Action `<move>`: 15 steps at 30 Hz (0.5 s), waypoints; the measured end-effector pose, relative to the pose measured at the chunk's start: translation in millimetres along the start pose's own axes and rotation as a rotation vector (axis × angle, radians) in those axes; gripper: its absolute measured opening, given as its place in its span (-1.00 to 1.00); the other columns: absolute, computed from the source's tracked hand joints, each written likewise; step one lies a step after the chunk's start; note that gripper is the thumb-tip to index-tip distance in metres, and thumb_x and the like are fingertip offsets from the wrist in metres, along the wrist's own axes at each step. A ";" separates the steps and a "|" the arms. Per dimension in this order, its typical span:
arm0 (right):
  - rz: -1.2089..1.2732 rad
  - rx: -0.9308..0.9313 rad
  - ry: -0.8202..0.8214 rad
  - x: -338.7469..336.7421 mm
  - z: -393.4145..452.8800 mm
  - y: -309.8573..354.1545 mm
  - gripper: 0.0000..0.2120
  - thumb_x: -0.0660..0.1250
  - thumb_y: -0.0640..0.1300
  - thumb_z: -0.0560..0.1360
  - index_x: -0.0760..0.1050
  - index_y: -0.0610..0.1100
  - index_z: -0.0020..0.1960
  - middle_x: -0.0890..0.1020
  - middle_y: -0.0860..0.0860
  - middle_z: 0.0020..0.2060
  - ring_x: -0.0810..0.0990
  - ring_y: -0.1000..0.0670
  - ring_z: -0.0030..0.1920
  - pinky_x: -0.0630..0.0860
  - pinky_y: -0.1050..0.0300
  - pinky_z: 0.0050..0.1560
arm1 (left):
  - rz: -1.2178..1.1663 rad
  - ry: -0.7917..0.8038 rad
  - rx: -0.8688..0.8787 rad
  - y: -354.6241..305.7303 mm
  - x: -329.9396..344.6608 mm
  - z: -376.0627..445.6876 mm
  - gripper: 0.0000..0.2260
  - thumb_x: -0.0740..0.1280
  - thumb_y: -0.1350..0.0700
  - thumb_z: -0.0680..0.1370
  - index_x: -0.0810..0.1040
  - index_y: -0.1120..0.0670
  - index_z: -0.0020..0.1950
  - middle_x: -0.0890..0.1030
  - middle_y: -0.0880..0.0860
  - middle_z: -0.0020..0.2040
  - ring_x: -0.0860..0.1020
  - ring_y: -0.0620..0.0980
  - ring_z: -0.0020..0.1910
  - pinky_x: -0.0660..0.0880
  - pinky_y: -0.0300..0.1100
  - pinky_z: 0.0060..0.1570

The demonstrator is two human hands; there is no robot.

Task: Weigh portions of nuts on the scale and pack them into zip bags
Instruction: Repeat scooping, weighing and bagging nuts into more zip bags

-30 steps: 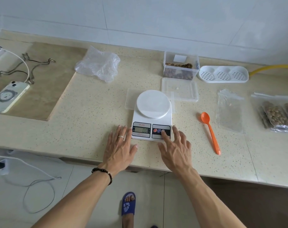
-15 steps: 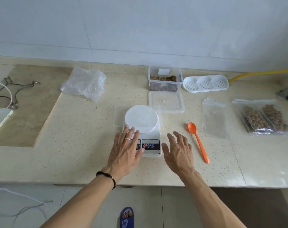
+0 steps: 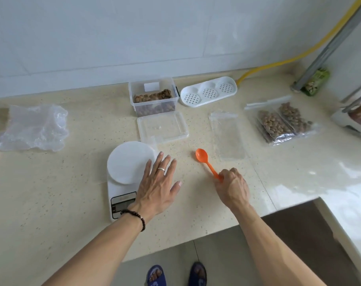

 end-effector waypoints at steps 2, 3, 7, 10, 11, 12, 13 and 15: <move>0.072 0.011 0.022 0.5 6.6 3.8 -0.86 0.25 -0.16 0.52 0.57 -0.17 -0.04 0.55 -0.07 -0.13 0.54 -0.12 -0.17 0.50 0.02 -0.18 | -0.019 -0.045 -0.011 5.9 -3.1 3.6 -0.41 0.05 -0.16 0.57 0.31 0.17 0.48 0.35 0.15 0.47 0.14 0.14 0.54 0.14 0.18 0.46; 0.132 0.015 0.037 0.6 11.3 7.6 -0.88 0.26 -0.17 0.51 0.56 -0.15 -0.04 0.57 -0.08 -0.15 0.55 -0.13 -0.17 0.52 0.01 -0.18 | -0.035 -0.074 -0.033 10.5 -6.3 5.0 -0.41 0.07 -0.16 0.56 0.32 0.17 0.48 0.35 0.15 0.47 0.15 0.14 0.54 0.16 0.18 0.45; 0.564 0.058 0.116 -4.2 29.6 40.2 -0.93 0.21 -0.16 0.57 0.46 -0.11 -0.02 0.63 -0.04 -0.20 0.62 -0.10 -0.17 0.57 0.01 -0.22 | -0.065 -0.110 -0.191 37.4 -22.4 9.2 -0.29 0.14 -0.26 0.50 0.25 0.18 0.50 0.31 0.14 0.49 0.10 0.12 0.54 0.10 0.14 0.48; 0.739 0.047 0.218 -4.7 44.3 73.7 -0.85 0.13 -0.22 0.59 0.41 -0.14 0.12 0.62 -0.05 -0.12 0.59 -0.02 -0.19 0.44 0.18 -0.36 | -0.060 0.001 -0.281 54.2 -36.0 19.3 -0.11 0.33 -0.32 0.43 0.07 0.13 0.56 0.14 0.09 0.56 -0.03 0.08 0.57 -0.06 0.08 0.53; 0.741 0.017 0.246 -3.8 49.8 84.1 -0.86 0.15 -0.21 0.58 0.42 -0.13 0.12 0.60 -0.05 -0.12 0.55 0.01 -0.23 0.39 0.21 -0.37 | -0.059 0.030 -0.306 57.6 -40.7 25.3 -0.06 0.35 -0.34 0.41 0.03 0.12 0.57 0.10 0.08 0.57 -0.06 0.07 0.58 -0.08 0.07 0.53; 0.742 -0.012 0.277 -3.0 55.5 93.2 -0.90 0.20 -0.16 0.57 0.45 -0.13 0.05 0.56 -0.03 -0.18 0.50 0.02 -0.29 0.35 0.22 -0.37 | -0.057 0.053 -0.328 59.8 -44.4 31.3 -0.02 0.36 -0.36 0.39 0.00 0.12 0.57 0.08 0.07 0.58 -0.08 0.06 0.58 -0.09 0.07 0.53; 0.752 -0.039 0.313 -3.0 61.3 102.0 -0.91 0.26 -0.10 0.55 0.46 -0.11 -0.09 0.51 0.00 -0.27 0.44 0.03 -0.35 0.33 0.21 -0.37 | -0.056 0.071 -0.346 61.4 -47.0 36.6 0.00 0.37 -0.37 0.37 -0.02 0.11 0.57 0.06 0.06 0.58 -0.09 0.04 0.57 -0.10 0.07 0.53; 0.751 -0.074 0.396 0.1 72.3 117.2 -0.69 0.34 -0.02 0.50 0.34 -0.09 -0.33 0.36 0.05 -0.44 0.32 0.05 -0.44 0.26 0.21 -0.41 | -0.064 0.104 -0.378 65.0 -48.2 42.7 0.04 0.38 -0.39 0.35 -0.05 0.11 0.58 0.03 0.04 0.59 -0.11 0.01 0.57 -0.10 0.06 0.53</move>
Point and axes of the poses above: each hand's wrist, its own z-axis towards the middle knuckle, its own x-axis out of the palm, y = z × x, the point moved 2 cm from there along z, towards the middle knuckle
